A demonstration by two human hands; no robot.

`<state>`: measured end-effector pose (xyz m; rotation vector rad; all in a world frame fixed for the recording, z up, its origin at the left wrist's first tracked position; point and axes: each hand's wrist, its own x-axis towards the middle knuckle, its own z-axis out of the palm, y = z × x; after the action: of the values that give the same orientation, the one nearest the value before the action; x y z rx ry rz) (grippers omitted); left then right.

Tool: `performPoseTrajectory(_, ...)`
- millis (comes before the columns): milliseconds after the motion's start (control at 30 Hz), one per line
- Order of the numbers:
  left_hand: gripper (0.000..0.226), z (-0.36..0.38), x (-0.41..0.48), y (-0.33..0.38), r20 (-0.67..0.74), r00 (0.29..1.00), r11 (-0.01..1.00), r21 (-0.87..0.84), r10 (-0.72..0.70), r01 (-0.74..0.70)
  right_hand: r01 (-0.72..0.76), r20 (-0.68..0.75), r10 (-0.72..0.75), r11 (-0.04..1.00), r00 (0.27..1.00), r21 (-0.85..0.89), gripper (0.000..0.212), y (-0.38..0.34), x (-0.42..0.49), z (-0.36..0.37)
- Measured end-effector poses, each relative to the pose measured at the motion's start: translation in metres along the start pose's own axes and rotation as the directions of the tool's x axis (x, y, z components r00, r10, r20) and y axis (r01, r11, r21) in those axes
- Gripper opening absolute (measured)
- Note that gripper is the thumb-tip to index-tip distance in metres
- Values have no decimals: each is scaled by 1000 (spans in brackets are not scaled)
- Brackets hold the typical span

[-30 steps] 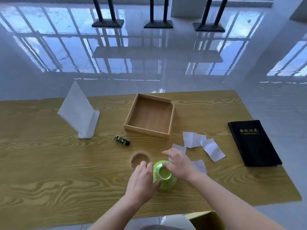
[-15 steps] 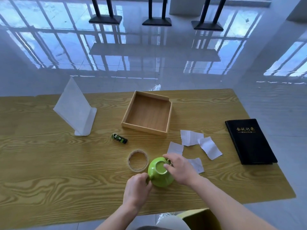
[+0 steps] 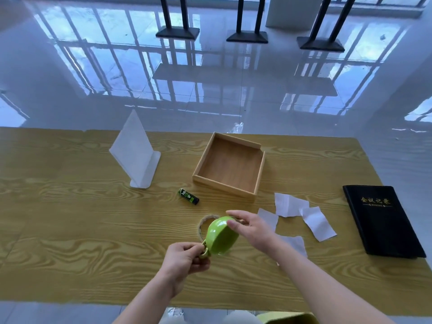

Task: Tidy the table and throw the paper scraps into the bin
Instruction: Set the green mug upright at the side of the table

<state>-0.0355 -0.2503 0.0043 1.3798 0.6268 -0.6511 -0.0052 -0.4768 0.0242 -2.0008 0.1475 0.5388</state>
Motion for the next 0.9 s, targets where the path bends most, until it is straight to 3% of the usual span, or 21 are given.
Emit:
performPoseTrajectory(133,18,-32,0,1,-31,997,987,-140,-78,73,8,27,-9,999,1000,36,28,-25,27,33)
performPoseTrajectory(400,21,-85,6,0,-188,975,946,-320,-122,57,63,70,-43,947,997,-314,25,-84,91,111)
performPoseTrajectory(667,27,-87,20,-4,-182,969,947,-305,-166,105,42,112,11,887,994,-461,30,-99,122,135)
performPoseTrajectory(900,28,-87,25,-4,-159,977,981,-154,-140,115,11,60,16,902,998,-432,31,-97,119,137)
